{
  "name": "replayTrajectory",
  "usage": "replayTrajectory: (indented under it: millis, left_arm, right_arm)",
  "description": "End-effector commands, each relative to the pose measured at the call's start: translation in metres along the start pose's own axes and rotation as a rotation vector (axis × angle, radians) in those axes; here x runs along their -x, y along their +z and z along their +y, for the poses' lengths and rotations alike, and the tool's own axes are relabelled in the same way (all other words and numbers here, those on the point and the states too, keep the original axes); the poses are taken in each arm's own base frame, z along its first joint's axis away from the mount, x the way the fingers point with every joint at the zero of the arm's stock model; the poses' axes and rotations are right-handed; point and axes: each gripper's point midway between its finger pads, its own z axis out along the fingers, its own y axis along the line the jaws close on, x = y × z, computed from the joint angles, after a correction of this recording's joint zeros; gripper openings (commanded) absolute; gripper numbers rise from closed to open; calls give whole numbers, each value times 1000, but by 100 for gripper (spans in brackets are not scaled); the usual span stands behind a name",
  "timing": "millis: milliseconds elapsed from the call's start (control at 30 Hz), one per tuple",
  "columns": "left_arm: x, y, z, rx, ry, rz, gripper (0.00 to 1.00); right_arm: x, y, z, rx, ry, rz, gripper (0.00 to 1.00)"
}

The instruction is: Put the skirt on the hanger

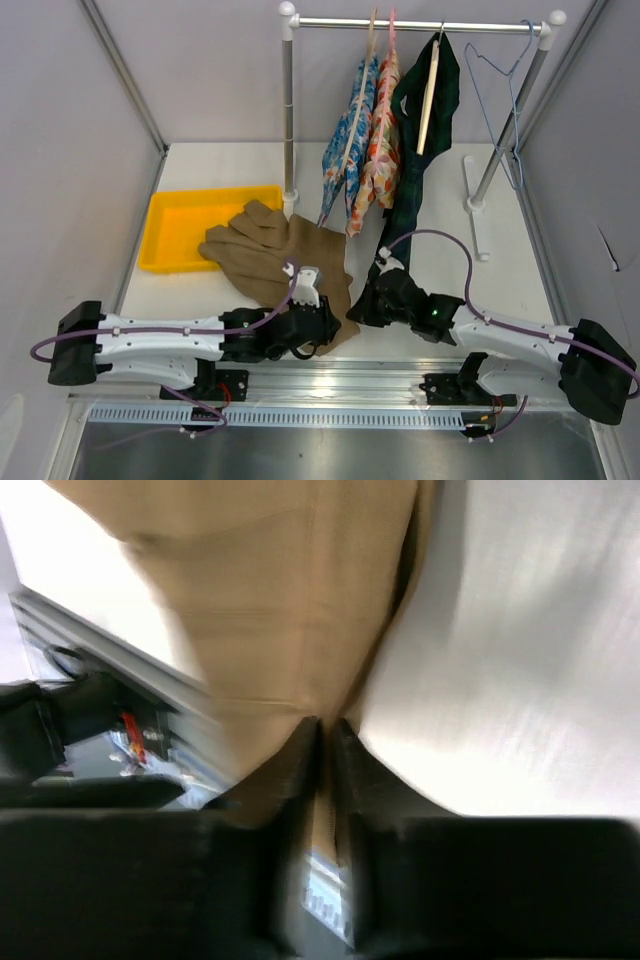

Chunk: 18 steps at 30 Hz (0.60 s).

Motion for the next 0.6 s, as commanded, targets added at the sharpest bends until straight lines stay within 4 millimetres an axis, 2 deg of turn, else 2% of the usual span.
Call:
replayTrajectory:
  millis: [0, 33, 67, 133, 167, 233, 267, 300, 367, 400, 433, 467, 500, 567]
  left_arm:
    - [30, -12, 12, 34, -49, -101, 41]
    - [40, -20, 13, 15, -75, -128, 52]
    - [49, -22, 22, 38, -93, -151, 58]
    - [62, -31, 32, 59, -115, -179, 65]
    - [71, -32, 44, 102, -141, -203, 73]
    - [78, -41, 63, 179, -156, -217, 76]
    - [87, -47, 73, 214, -217, -248, 76]
    - [96, -52, 80, 240, -245, -280, 77]
    - [107, -62, 96, 278, -316, -318, 77]
    - [109, -64, 102, 288, -336, -326, 74]
    - [109, -64, 104, 284, -352, -324, 72]
    - [115, -66, 113, 302, -396, -346, 68]
    - [116, -66, 118, 316, -419, -348, 58]
    - [114, -65, 134, 364, -477, -345, 47]
  right_arm:
    - [48, -17, 53, 87, -16, -107, 7]
    - [60, -23, 59, 93, -28, -137, 3]
    - [74, -28, 62, 92, -20, -168, 0]
    - [98, -44, 81, 121, -22, -216, 0]
    - [115, -53, 88, 126, -26, -251, 0]
    - [129, -62, 98, 138, -38, -276, 0]
    - [135, -66, 100, 133, -53, -285, 0]
    - [152, -78, 113, 161, -54, -326, 0]
    - [165, -89, 128, 198, -83, -350, 0]
    - [173, -95, 137, 221, -94, -369, 0]
    - [185, -108, 155, 262, -107, -398, 0]
    - [189, -109, 161, 266, -122, -397, 0]
    - [193, -114, 168, 280, -148, -407, 0]
    - [205, -132, 186, 322, -165, -451, 0]
